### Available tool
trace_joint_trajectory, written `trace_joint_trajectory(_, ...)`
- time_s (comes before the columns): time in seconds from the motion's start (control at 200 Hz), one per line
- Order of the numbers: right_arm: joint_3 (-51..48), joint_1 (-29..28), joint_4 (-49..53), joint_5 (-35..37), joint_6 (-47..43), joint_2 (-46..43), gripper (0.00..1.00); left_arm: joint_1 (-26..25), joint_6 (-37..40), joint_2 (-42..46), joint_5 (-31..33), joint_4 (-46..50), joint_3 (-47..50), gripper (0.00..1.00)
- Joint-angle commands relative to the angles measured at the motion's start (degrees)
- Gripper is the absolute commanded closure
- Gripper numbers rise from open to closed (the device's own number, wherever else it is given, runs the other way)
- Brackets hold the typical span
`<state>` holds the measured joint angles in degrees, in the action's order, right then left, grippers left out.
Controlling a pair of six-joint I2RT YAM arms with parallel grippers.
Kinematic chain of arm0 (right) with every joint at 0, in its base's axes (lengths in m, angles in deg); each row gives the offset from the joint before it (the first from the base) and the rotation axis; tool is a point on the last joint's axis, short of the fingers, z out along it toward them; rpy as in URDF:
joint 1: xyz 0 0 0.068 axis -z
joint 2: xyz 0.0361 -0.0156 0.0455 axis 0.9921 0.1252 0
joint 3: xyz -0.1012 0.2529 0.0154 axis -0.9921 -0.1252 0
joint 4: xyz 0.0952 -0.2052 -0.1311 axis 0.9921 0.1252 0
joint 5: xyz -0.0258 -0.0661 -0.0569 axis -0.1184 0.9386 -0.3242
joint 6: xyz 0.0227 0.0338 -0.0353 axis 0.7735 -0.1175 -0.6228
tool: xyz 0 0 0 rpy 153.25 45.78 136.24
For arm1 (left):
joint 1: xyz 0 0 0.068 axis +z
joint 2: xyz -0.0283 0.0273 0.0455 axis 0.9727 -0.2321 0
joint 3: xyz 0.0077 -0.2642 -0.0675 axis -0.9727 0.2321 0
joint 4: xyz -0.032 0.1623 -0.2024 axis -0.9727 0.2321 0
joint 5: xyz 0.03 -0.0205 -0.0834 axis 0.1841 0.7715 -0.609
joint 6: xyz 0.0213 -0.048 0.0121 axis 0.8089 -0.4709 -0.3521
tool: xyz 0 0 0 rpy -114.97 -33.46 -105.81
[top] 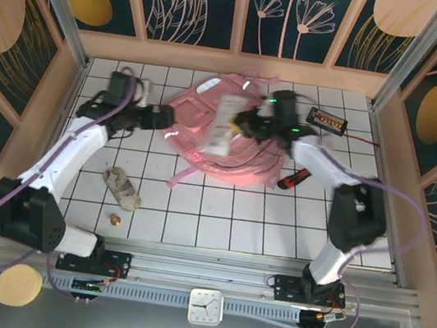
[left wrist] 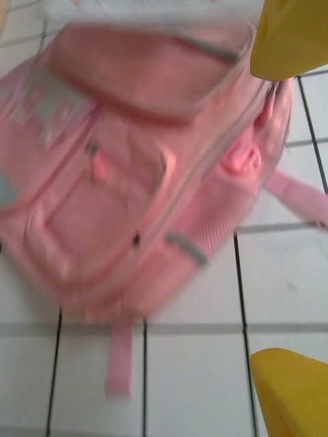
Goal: Pack the student bag
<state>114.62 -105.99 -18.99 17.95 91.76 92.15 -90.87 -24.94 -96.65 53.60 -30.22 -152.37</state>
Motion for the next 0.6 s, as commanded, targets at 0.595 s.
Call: trace_joint_trajectory(0.595, -15.93, 25.39, 16.79, 10.64, -12.75, -24.65, 1.0, -32.95, 15.79, -50.37, 27.16, 1.89, -45.09, 0.01)
